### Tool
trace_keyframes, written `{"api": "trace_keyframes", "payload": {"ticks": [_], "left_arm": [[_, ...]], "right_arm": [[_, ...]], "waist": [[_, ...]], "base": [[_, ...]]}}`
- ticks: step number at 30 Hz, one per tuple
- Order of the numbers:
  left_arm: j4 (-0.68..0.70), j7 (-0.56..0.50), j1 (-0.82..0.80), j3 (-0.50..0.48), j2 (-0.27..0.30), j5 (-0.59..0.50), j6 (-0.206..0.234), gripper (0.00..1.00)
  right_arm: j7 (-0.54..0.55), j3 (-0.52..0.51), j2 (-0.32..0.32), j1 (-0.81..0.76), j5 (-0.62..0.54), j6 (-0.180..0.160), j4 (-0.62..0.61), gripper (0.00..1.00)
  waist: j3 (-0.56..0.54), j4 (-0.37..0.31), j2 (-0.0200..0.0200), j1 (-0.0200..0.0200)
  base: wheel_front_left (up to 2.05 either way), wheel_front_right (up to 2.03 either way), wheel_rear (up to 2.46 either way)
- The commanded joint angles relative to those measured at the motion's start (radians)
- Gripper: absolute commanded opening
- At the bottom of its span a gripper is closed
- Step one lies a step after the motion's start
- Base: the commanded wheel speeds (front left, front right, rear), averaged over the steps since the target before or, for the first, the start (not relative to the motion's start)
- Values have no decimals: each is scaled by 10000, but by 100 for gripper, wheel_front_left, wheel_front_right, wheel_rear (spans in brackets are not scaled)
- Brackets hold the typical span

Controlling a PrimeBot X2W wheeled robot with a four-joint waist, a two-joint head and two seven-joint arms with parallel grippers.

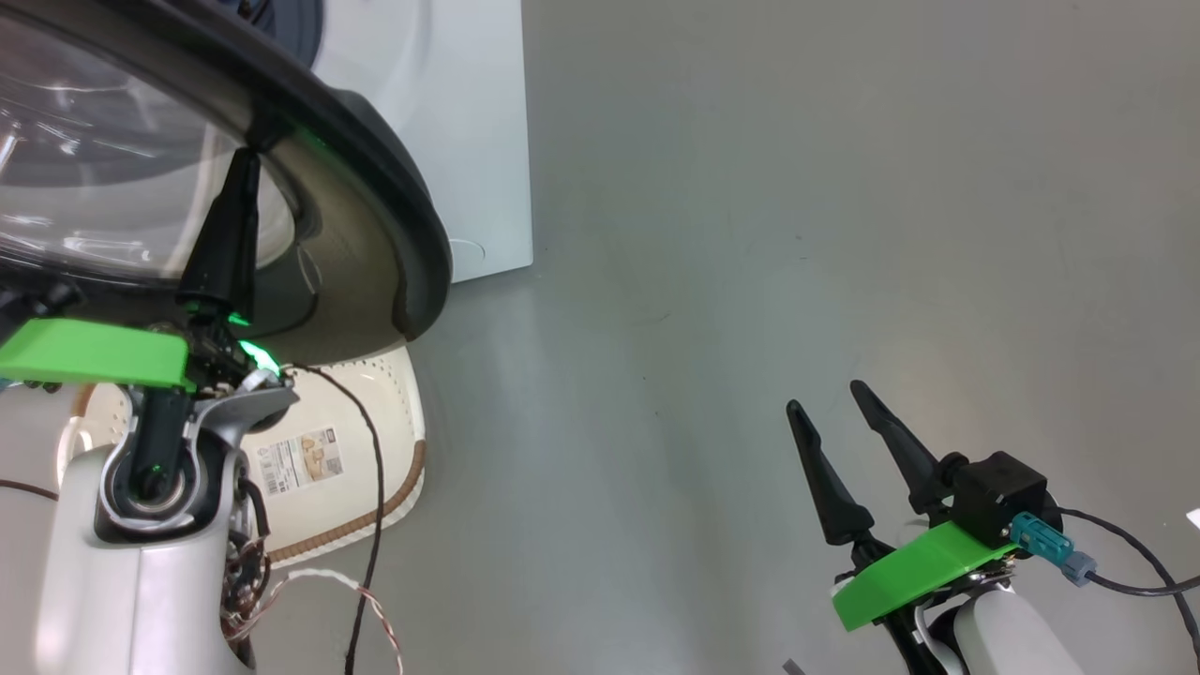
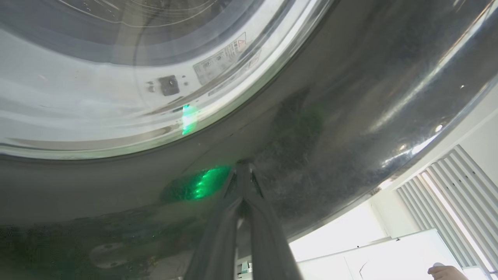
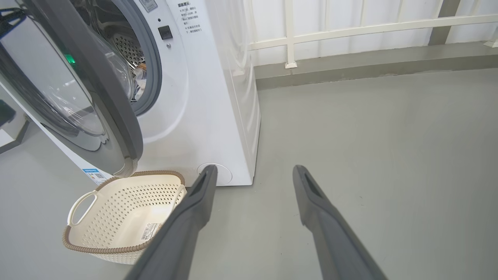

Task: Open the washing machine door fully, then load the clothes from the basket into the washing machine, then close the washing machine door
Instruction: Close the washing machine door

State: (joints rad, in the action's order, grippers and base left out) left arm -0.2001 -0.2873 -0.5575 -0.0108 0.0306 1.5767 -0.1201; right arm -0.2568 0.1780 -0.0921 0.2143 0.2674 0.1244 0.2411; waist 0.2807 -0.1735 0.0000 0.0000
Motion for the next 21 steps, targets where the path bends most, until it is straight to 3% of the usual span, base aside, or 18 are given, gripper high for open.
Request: {"api": "trace_keyframes", "payload": {"ticks": [1,21], "left_arm": [[213,26,-227,-268,228,-123,-105,0],[1404,788,2317,-861,277,-122,-105,0]], "right_arm": [[-49,142,56,181,133,63,-217,100],[-49,-58,227,-279,85,63,-113,100]], "waist": [[-31,25,0,0],[-1149,878,0,0]], "base": [[0,0,0],[0,0,0]]}}
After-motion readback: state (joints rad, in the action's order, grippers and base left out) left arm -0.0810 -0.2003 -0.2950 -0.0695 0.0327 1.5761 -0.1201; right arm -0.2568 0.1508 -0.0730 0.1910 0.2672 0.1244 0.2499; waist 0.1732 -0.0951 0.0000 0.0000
